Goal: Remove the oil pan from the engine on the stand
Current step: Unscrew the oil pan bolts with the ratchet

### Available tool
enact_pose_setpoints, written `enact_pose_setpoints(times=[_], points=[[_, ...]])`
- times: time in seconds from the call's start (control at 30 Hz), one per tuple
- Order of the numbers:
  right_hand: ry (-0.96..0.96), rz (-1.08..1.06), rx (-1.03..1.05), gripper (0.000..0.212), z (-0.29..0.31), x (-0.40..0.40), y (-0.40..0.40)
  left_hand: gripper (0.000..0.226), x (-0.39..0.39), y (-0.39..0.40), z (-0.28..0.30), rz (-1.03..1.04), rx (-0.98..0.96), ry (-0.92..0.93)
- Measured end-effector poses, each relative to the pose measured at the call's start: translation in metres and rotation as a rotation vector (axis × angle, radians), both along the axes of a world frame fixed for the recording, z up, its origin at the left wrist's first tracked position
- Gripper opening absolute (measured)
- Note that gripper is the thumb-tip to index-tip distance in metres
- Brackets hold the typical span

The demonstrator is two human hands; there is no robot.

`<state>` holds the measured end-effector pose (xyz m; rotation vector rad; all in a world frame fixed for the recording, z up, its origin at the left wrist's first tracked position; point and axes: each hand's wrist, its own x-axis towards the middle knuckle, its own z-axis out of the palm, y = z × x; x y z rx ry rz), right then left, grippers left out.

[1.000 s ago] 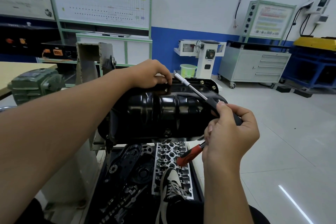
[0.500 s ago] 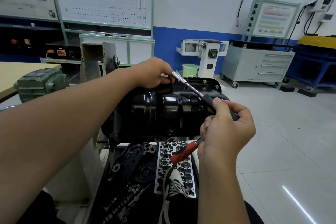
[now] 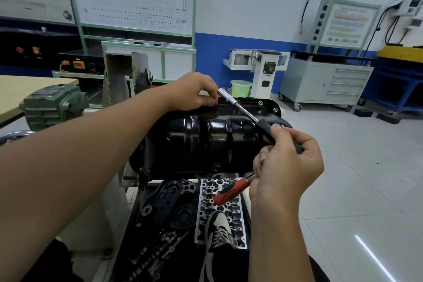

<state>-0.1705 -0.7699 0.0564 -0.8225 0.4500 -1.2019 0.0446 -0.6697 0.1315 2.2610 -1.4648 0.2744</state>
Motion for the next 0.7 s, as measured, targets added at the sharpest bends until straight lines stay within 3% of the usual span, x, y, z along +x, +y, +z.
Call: enact_pose_setpoints(times=[0.17,0.37,0.57,0.7], points=[[0.001,-0.01,0.004,0.016,0.0,0.0,0.0,0.016,-0.01,0.019,-0.001,-0.009,-0.026,0.059],[0.003,-0.02,-0.02,0.017,0.001,0.0,0.003,0.029,-0.01,0.051,-0.003,0.285,-0.42,0.038],[0.072,-0.089,-0.09,0.016,0.002,0.001,0.007,0.026,-0.018,0.05,-0.003,0.328,-0.298,0.117],[0.122,-0.343,-0.247,0.021,0.007,-0.007,0.007,0.024,-0.035,0.034,-0.002,0.341,-0.393,-0.025]])
